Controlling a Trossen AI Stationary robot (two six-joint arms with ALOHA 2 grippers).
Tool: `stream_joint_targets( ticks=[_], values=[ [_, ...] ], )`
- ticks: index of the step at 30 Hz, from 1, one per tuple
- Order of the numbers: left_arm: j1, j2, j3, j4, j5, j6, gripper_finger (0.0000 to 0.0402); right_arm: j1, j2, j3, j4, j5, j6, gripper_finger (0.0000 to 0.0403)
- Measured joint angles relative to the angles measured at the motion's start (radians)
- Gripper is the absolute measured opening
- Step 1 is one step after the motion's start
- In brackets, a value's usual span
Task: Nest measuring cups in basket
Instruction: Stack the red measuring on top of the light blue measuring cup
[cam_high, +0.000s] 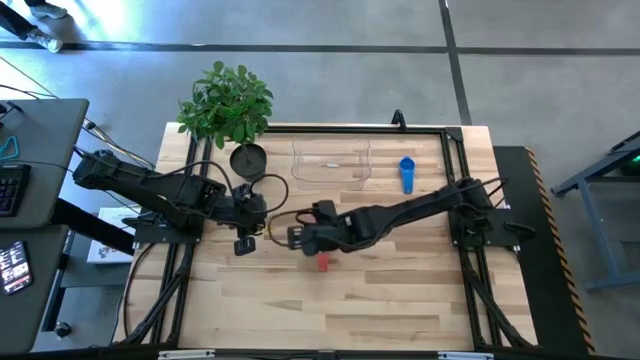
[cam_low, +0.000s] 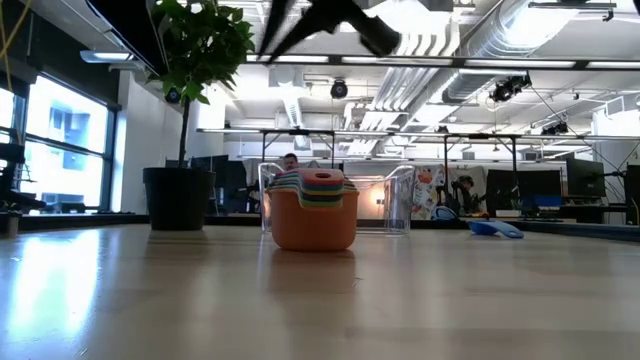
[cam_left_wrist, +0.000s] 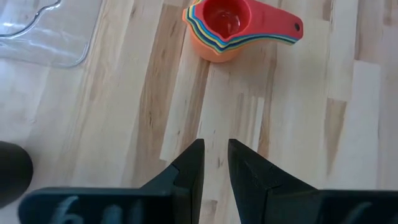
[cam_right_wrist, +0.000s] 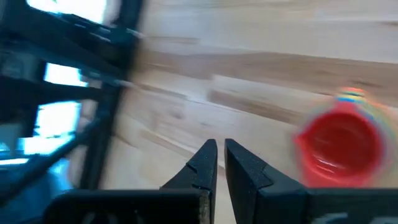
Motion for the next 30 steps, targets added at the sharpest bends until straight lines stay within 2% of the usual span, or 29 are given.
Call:
stream_joint_targets(
  ticks=[4, 11, 16, 30],
  values=[
    [0.000, 0.000, 0.000, 0.000, 0.000, 0.009, 0.0062, -0.016, 0.043, 0.000, 0.123, -0.017, -0.034, 0.0023],
    [0.000, 0.000, 0.000, -0.021, 0.000, 0.010, 0.0062, -0.016, 0.129, -0.001, 0.224, -0.157, -0.026, 0.0022],
    [0.000, 0.000, 0.000, -0.025, 0.000, 0.010, 0.0062, -0.003, 0.145, -0.001, 0.196, -0.216, -0.026, 0.0003],
    [0.000, 0.000, 0.000, -0.019, -0.026, 0.000, 0.0062, -0.012, 0.145, -0.001, -0.008, -0.282, -0.034, 0.0001]
  ],
)
